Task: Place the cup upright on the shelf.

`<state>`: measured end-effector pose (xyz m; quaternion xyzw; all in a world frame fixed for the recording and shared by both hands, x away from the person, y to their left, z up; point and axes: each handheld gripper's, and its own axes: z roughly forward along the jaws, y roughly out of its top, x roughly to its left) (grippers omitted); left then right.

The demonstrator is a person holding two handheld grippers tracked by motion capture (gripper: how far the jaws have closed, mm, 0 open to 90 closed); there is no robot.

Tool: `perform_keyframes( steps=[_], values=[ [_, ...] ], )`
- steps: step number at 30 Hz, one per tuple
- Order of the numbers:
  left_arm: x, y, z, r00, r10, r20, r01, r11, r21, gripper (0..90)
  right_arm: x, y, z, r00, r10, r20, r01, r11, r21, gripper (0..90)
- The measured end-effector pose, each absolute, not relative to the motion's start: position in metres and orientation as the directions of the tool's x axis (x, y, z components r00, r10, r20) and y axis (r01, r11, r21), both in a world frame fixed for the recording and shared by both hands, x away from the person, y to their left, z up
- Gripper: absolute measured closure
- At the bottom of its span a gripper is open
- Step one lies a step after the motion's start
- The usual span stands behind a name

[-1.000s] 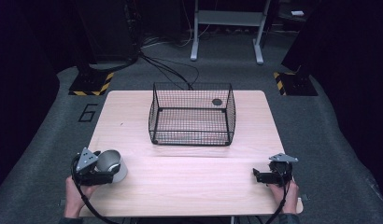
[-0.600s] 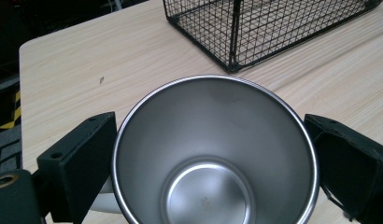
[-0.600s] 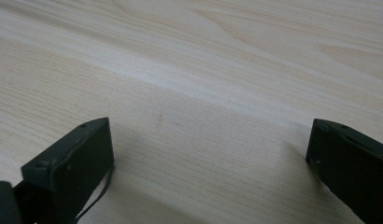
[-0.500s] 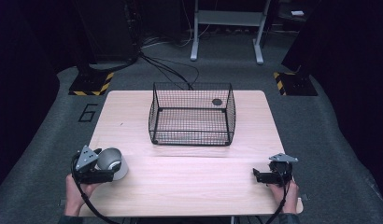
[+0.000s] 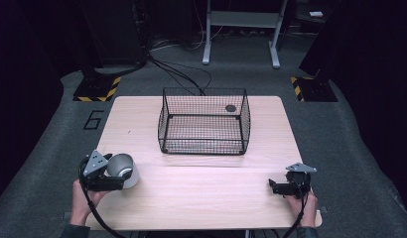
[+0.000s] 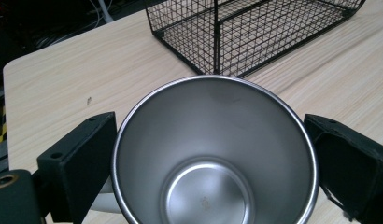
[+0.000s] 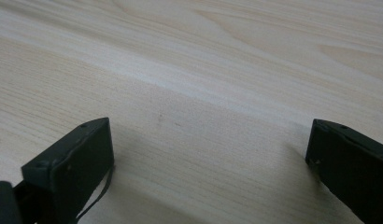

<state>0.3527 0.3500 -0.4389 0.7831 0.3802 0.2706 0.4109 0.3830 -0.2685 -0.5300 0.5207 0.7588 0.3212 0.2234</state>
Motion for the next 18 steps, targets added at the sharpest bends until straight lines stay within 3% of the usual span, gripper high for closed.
perform_keyframes(
  steps=[18],
  values=[
    [0.364,0.324,-0.426,0.633,0.766,0.111,0.347,-0.409,0.844,6.1,0.383,-0.268,-0.530,-0.353,0.936,-0.003,0.649,0.247,0.719,0.3]
  ],
)
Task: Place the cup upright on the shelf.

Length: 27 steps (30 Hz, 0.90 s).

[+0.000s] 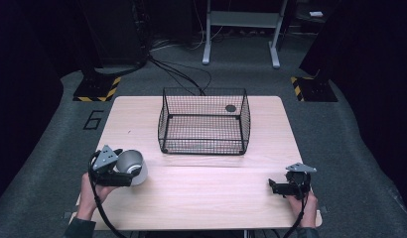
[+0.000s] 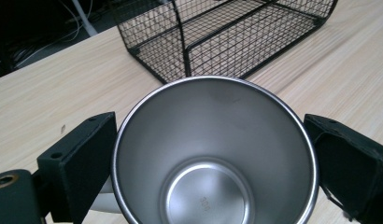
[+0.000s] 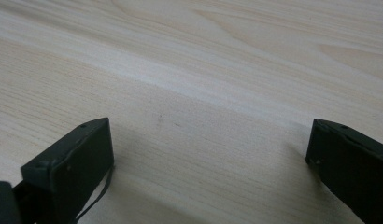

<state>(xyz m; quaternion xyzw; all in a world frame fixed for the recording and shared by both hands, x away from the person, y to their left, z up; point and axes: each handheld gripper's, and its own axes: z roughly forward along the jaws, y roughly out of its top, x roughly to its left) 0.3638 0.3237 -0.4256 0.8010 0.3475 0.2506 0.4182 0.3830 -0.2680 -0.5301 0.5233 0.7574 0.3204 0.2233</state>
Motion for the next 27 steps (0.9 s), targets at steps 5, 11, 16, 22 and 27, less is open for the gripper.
perform_keyframes(
  steps=[5,11,16,22,27],
  values=[
    [0.367,0.316,-0.423,0.648,0.754,0.111,0.340,-0.417,0.843,6.1,0.383,-0.268,-0.530,-0.353,0.936,-0.006,0.648,0.249,0.720,0.3],
    [0.371,0.307,-0.419,0.673,0.732,0.108,0.331,-0.428,0.841,6.2,0.383,-0.268,-0.530,-0.347,0.938,-0.005,0.648,0.244,0.721,0.3],
    [0.374,0.297,-0.416,0.695,0.714,0.085,0.326,-0.418,0.848,6.2,0.384,-0.267,-0.530,-0.338,0.941,0.004,0.653,0.231,0.721,0.4],
    [0.381,0.283,-0.412,0.718,0.688,0.103,0.303,-0.442,0.844,6.2,0.384,-0.267,-0.530,-0.337,0.941,0.005,0.654,0.231,0.721,0.4],
    [0.385,0.272,-0.407,0.739,0.666,0.103,0.287,-0.449,0.846,6.2,0.384,-0.267,-0.530,-0.338,0.941,0.005,0.654,0.231,0.721,0.4]
  ],
)
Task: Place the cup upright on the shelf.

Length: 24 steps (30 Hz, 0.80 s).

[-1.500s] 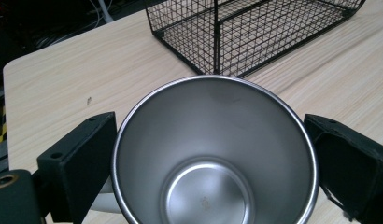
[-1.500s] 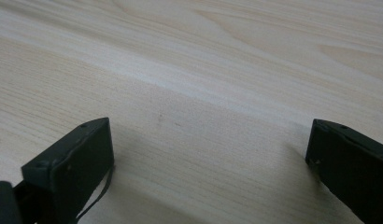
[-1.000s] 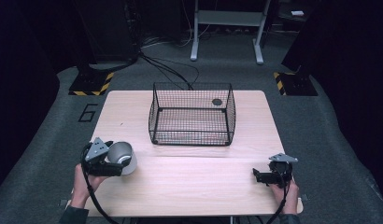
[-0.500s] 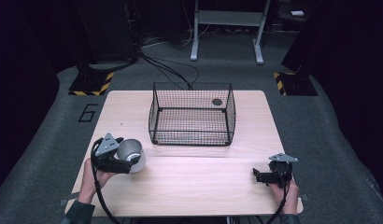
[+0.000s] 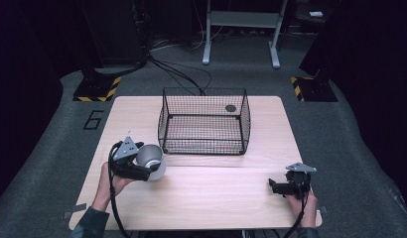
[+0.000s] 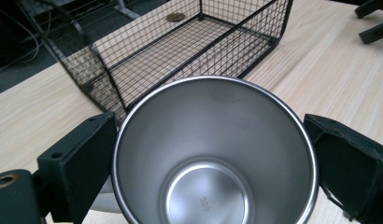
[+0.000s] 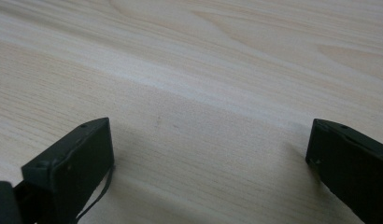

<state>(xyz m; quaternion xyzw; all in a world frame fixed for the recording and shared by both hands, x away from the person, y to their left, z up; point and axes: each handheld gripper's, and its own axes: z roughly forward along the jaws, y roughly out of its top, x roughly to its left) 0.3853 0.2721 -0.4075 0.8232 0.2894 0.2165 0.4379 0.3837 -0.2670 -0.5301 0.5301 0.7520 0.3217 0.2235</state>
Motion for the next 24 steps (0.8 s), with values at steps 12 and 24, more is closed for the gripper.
perform_keyframes(
  steps=[12,24],
  values=[
    [0.392,0.249,-0.395,0.784,0.614,0.091,0.263,-0.461,0.848,6.2,0.385,-0.268,-0.530,-0.352,0.936,-0.001,0.647,0.244,0.723,0.3],
    [0.397,0.233,-0.384,0.819,0.571,0.059,0.259,-0.459,0.850,6.2,0.388,-0.267,-0.530,-0.349,0.937,0.003,0.650,0.240,0.721,0.0]
  ],
)
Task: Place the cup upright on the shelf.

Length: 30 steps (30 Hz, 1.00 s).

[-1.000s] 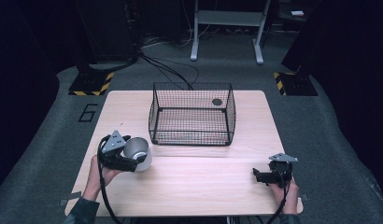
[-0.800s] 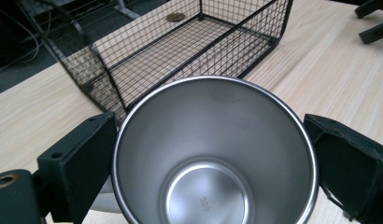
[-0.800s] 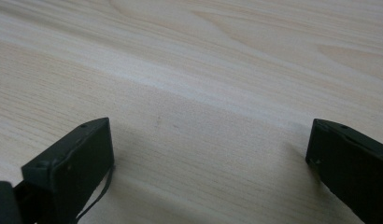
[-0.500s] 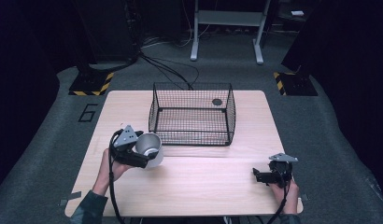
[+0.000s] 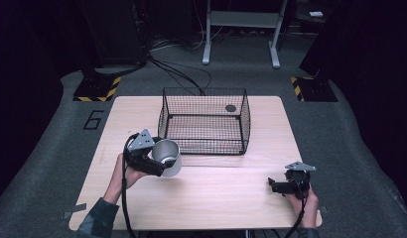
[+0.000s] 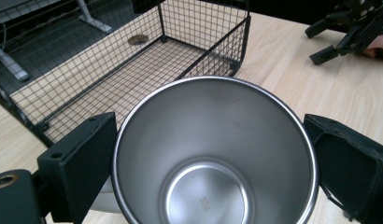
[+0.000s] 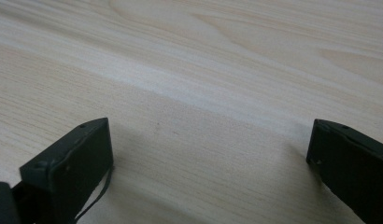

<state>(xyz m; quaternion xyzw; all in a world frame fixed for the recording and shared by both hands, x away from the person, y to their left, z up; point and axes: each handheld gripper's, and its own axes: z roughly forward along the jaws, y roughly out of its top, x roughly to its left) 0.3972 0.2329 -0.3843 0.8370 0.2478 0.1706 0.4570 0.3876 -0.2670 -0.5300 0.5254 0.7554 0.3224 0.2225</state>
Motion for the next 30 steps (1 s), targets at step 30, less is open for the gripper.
perform_keyframes(
  steps=[30],
  values=[
    [0.433,0.186,-0.340,0.851,0.512,0.120,0.173,-0.488,0.855,6.1,0.388,-0.266,-0.530,-0.363,0.932,0.004,0.645,0.248,0.723,0.0]
  ],
)
